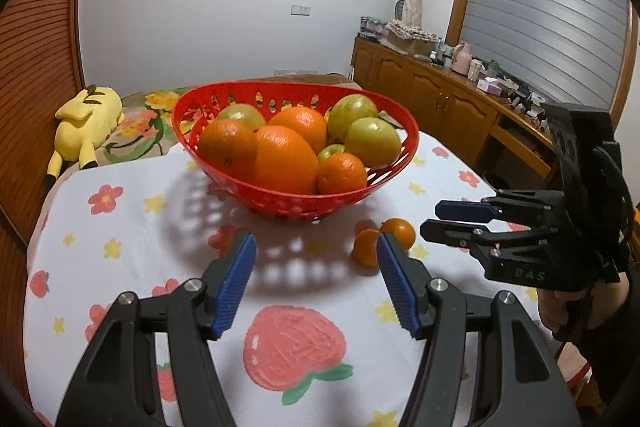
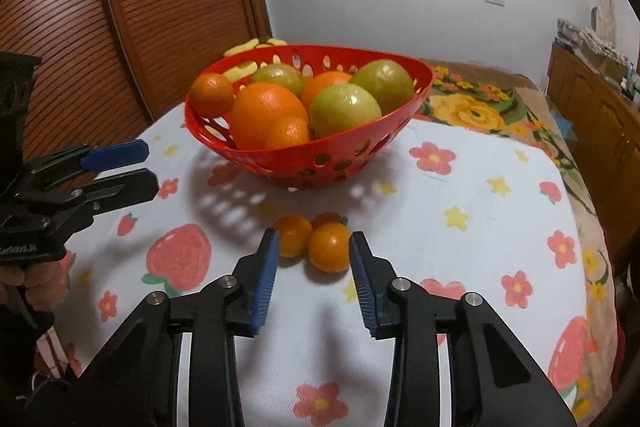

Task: Organize fruits
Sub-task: 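Withdraw both tools from the basket toward the loose tangerines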

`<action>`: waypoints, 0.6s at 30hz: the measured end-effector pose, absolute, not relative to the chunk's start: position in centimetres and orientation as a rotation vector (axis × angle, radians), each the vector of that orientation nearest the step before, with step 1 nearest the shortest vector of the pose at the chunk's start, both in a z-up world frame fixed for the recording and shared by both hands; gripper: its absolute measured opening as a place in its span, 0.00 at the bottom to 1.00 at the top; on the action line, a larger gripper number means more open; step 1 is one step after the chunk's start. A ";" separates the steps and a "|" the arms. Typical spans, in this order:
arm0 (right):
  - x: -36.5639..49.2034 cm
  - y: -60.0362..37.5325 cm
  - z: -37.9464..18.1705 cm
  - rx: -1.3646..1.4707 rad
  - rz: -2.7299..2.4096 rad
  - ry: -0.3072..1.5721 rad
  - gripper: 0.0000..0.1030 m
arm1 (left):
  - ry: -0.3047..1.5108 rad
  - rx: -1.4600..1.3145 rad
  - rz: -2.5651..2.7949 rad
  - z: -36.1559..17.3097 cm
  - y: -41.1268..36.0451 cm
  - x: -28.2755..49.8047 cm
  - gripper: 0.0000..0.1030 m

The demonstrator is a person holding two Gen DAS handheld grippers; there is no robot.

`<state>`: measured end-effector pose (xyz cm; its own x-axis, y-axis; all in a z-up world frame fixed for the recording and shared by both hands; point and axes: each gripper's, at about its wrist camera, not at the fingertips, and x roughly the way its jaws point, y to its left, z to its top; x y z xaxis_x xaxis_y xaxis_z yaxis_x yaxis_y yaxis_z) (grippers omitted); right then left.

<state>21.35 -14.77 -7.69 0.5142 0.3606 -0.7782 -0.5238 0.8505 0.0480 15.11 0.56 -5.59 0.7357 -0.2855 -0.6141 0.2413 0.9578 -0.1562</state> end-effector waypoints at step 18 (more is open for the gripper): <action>23.7 -14.4 -10.4 -0.213 0.537 0.964 0.34 | 0.713 -0.078 -0.281 -6.8 0.9 15.1 0.60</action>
